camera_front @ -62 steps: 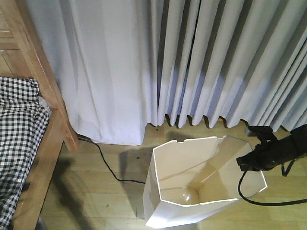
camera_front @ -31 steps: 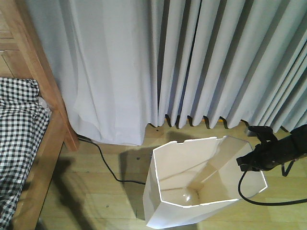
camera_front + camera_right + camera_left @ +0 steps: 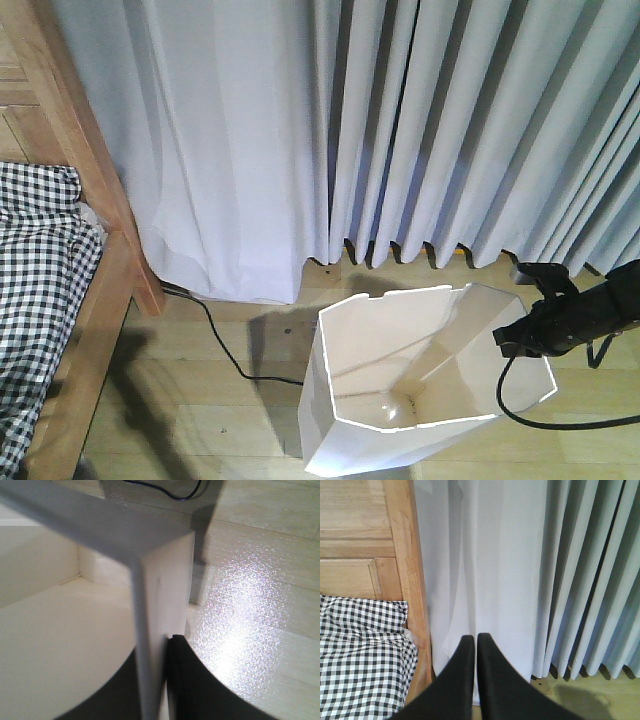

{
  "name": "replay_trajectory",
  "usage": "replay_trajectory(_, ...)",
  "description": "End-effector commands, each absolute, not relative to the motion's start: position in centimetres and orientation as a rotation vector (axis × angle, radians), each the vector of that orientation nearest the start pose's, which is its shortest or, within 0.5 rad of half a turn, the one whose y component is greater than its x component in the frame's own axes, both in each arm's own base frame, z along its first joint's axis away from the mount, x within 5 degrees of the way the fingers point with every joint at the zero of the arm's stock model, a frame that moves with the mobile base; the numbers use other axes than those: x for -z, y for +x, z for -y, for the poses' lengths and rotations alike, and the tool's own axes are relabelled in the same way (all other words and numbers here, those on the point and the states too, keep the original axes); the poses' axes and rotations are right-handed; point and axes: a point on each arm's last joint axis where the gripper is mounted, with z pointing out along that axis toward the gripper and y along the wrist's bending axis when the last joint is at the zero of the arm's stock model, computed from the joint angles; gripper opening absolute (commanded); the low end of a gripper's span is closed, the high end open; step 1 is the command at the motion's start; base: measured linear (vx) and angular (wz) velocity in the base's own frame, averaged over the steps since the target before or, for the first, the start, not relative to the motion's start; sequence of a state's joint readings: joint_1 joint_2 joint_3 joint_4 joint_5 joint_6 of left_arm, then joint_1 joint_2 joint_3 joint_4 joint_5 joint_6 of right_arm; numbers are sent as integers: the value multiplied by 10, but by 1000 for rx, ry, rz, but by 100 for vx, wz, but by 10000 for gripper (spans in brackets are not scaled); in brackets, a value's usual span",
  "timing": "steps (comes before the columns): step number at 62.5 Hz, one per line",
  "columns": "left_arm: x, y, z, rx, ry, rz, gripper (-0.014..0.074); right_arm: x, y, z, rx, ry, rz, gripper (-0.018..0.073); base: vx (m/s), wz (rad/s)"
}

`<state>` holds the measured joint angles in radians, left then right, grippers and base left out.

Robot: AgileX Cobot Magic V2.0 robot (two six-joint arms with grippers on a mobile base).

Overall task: Move trash bin to bedside with robot
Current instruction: 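Carry the bin with the right gripper up beside the bed frame, then lower the bin to the floor beside the bed with the right gripper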

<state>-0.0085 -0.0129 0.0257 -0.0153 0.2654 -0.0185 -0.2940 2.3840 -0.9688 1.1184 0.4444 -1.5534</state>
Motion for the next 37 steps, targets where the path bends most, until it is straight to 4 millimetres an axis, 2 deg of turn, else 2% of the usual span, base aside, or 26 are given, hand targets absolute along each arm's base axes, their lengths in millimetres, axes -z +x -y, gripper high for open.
replay_trajectory(1, -182, 55, 1, 44, -20, -1697, -6, 1, 325, 48, -741, -225, -2784, -5, 0, 0)
replay_trajectory(16, -182, 55, 1, 44, -20, -1697, -6, 13, 332, 53, -698, -163, -2808, -1, 0, 0)
replay_trajectory(37, -182, 55, 1, 44, -20, -1697, -6, 64, 360, 65, -645, -44, -2875, 12, 0, 0)
